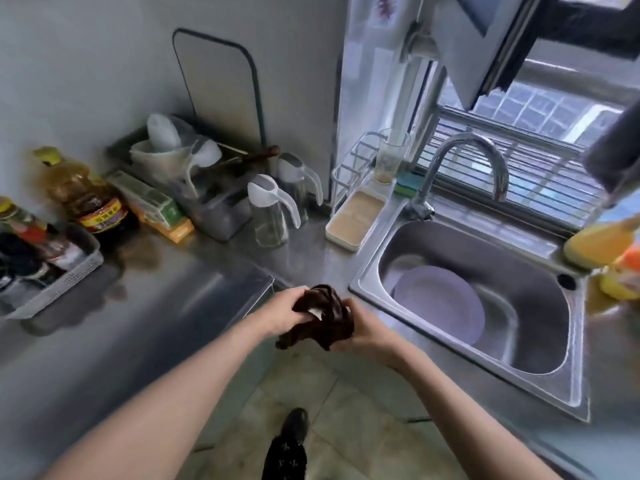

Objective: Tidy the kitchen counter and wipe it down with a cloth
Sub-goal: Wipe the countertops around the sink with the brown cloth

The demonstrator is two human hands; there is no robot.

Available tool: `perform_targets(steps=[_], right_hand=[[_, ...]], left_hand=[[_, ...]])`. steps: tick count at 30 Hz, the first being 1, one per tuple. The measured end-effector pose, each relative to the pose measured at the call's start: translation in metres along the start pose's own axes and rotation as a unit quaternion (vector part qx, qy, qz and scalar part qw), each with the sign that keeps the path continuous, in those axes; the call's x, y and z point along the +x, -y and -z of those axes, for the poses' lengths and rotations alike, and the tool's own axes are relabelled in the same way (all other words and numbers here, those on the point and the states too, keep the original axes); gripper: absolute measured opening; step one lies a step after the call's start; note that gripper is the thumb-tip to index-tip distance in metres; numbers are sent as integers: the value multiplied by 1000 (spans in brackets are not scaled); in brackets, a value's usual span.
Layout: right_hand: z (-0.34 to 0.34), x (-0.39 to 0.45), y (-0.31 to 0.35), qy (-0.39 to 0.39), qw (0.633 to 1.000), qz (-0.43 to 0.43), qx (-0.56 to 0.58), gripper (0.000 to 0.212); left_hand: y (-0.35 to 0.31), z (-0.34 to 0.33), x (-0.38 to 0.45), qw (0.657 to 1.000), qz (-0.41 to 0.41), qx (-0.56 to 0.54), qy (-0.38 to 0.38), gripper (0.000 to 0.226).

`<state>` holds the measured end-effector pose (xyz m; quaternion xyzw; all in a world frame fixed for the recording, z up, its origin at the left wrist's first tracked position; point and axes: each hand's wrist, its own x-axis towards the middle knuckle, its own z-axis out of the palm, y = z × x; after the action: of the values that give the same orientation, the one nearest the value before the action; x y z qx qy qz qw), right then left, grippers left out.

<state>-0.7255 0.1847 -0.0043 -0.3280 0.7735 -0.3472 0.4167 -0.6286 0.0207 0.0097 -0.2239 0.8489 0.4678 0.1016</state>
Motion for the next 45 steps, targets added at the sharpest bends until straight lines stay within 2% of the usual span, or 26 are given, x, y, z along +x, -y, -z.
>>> perform_targets(steps=[4, 8, 13, 16, 20, 22, 28, 30, 31, 33, 35, 37, 40, 41, 42, 44, 45], right_hand=[[2, 38, -12, -159, 986, -35, 36, 25], [10, 79, -5, -176, 982, -55, 42, 11], [21, 123, -17, -246, 957, -113, 101, 15], [29, 139, -25, -269, 944, -142, 125, 28], [34, 153, -23, -286, 906, -179, 254, 24], [34, 151, -23, -289, 903, -172, 269, 24], [24, 111, -38, -230, 945, -109, 207, 17], [23, 96, -42, -202, 962, -78, 168, 15], [21, 89, -45, -182, 973, -58, 127, 17], [15, 77, -54, -134, 990, -26, -29, 21], [7, 70, -64, -97, 980, -4, -175, 31], [0, 68, -67, -116, 976, -22, -182, 36], [-1, 82, -58, -238, 964, -71, -93, 21], [-1, 90, -54, -261, 957, -89, -86, 20], [-1, 99, -50, -263, 954, -112, -93, 24], [-4, 113, -46, -236, 951, -151, -132, 35], [-5, 118, -45, -226, 948, -161, -154, 35]], left_hand=[[22, 21, 57, 999, 7, 21, 24, 28], [32, 42, 107, 998, 7, 67, 18, 27], [44, 52, 155, 996, -17, 84, -19, 18], [44, 50, 175, 996, -4, 75, -42, 20], [37, 45, 193, 996, 5, 58, -66, 20], [36, 42, 192, 996, -5, 67, -64, 20], [47, 46, 161, 995, -37, 89, 32, 22], [51, 51, 152, 992, -48, 97, 69, 32], [54, 53, 147, 987, -56, 121, 91, 36], [60, 55, 136, 965, -63, 207, 147, 35], [65, 52, 126, 947, -48, 261, 181, 36], [68, 46, 121, 958, -15, 253, 136, 31], [66, 35, 128, 985, 38, 170, 4, 10], [65, 31, 132, 987, 51, 150, -16, 11], [65, 26, 137, 989, 63, 131, -21, 25], [65, 19, 145, 991, 85, 104, -12, 44], [65, 16, 148, 990, 97, 107, -11, 46]])
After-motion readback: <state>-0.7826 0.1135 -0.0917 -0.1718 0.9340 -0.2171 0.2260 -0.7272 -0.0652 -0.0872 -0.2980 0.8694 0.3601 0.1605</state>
